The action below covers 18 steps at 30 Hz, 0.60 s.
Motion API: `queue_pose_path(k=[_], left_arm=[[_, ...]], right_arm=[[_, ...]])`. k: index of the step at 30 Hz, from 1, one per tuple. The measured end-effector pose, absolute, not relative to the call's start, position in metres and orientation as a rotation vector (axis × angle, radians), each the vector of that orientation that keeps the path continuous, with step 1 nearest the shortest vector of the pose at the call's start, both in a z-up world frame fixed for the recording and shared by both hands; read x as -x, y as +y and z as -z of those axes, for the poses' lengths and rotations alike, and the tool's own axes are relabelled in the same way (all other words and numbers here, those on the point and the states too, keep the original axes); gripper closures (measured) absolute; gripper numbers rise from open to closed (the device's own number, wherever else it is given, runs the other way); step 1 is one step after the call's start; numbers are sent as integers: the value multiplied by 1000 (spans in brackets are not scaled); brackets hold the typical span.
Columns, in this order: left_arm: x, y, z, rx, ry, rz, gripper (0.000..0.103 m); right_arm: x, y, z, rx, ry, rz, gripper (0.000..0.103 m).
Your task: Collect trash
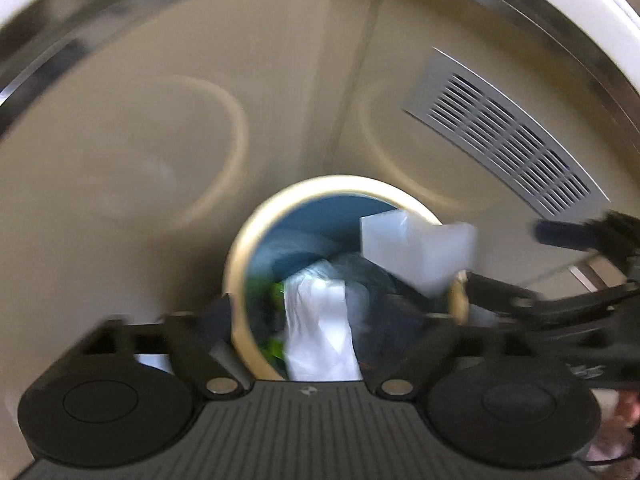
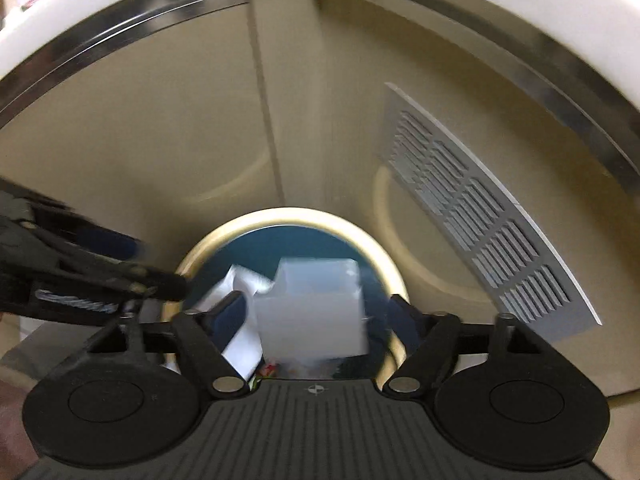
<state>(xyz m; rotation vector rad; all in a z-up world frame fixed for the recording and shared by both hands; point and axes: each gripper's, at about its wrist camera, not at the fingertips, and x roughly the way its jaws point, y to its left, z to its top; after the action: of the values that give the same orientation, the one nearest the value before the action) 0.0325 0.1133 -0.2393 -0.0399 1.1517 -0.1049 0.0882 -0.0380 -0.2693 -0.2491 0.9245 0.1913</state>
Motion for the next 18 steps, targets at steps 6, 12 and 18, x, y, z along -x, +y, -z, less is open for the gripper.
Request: queue_pose_path(k=[6, 12, 18], left_arm=[[-11, 130, 225, 82, 1150, 61, 0], [15, 121, 212, 56, 1116, 24, 0], [24, 115, 204, 4, 1079, -1, 0]], right_arm=[[-72, -54, 252, 186, 946, -173, 10], [-39, -54, 244, 200, 911, -190, 9], [-18, -47, 234, 291, 835, -202, 7]])
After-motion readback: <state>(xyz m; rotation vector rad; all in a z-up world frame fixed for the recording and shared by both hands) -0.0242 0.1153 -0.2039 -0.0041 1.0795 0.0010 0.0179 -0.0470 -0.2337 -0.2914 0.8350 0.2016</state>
